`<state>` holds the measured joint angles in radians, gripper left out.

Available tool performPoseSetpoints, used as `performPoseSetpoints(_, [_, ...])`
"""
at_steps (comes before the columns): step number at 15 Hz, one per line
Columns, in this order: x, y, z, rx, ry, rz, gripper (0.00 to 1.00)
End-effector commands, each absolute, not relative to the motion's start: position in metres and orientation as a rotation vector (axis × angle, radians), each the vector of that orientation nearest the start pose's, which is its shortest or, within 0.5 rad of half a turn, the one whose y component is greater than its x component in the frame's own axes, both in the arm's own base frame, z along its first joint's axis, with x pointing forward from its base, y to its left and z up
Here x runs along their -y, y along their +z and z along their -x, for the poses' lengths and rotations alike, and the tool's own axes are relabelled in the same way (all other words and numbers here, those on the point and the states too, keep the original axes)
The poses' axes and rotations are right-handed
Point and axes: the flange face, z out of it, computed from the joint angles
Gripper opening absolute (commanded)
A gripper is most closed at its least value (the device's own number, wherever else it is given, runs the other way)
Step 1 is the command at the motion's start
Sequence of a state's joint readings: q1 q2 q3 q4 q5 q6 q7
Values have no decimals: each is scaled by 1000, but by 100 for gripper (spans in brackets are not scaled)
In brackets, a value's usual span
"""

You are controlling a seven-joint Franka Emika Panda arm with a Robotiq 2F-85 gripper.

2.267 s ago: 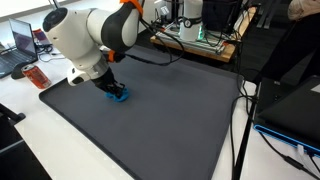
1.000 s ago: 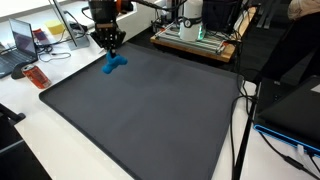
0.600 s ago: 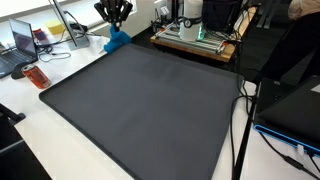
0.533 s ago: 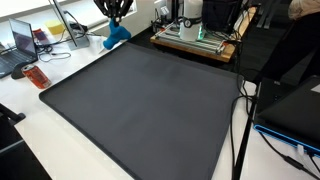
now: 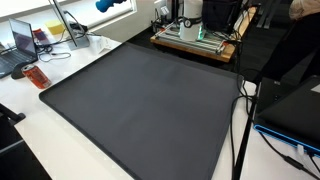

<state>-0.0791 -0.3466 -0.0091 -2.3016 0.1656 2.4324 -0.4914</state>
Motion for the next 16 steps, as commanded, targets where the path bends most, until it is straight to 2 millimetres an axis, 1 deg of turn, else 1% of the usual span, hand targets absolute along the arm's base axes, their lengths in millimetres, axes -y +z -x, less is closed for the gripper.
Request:
performPoseSetpoints(1, [35, 587, -471, 436, -803, 3020, 2])
performPoseSetpoints(5, [22, 631, -470, 424, -872, 3013, 2])
performPoseSetpoints(10, [18, 679, -465, 373, -959, 3003, 2])
performPoseSetpoints(12, [18, 697, -458, 348, -1008, 3002, 2])
performPoseSetpoints(16, [19, 731, -435, 315, -1121, 2983, 2])
